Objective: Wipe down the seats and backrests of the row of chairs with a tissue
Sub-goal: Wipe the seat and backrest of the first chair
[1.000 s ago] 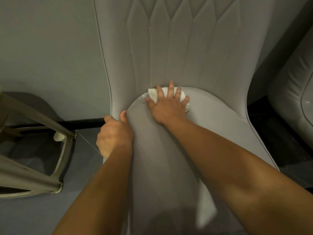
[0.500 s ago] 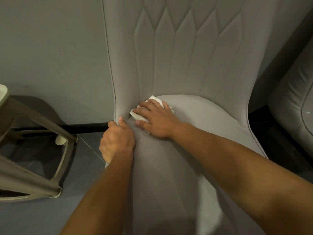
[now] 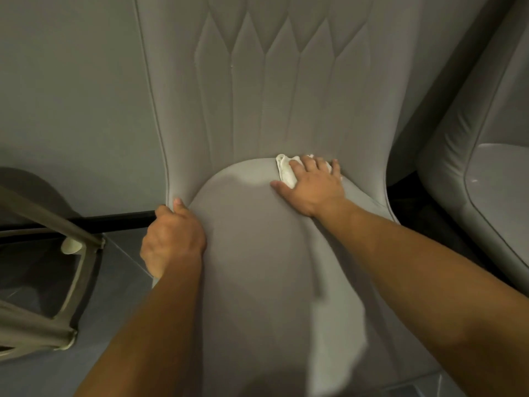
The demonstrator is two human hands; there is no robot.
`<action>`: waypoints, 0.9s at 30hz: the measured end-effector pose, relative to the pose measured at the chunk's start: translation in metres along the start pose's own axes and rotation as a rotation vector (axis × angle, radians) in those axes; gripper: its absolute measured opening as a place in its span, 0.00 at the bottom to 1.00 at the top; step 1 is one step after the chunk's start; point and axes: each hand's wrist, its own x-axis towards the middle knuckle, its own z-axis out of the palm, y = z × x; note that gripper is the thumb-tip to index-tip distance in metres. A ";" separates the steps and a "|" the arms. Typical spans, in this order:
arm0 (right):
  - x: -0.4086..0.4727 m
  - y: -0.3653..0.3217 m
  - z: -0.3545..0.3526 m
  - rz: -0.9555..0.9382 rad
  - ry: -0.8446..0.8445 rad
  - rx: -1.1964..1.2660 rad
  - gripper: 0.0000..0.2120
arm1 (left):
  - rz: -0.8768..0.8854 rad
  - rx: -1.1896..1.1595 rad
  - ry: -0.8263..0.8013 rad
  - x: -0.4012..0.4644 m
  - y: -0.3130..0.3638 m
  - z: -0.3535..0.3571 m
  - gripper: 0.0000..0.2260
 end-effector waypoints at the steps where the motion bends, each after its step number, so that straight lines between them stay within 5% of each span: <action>1: -0.002 -0.005 0.001 0.038 -0.025 0.044 0.45 | 0.007 -0.002 0.004 0.000 0.000 0.000 0.26; 9: -0.016 -0.016 -0.006 0.008 -0.158 0.094 0.35 | 0.025 -0.023 0.035 -0.001 0.001 -0.004 0.27; 18: -0.196 0.012 -0.020 -0.142 -0.165 0.109 0.35 | 0.032 0.005 0.015 -0.004 0.003 -0.008 0.27; 27: -0.301 0.056 -0.031 -0.003 -0.184 0.083 0.35 | 0.170 -0.063 -0.097 -0.009 0.000 -0.016 0.36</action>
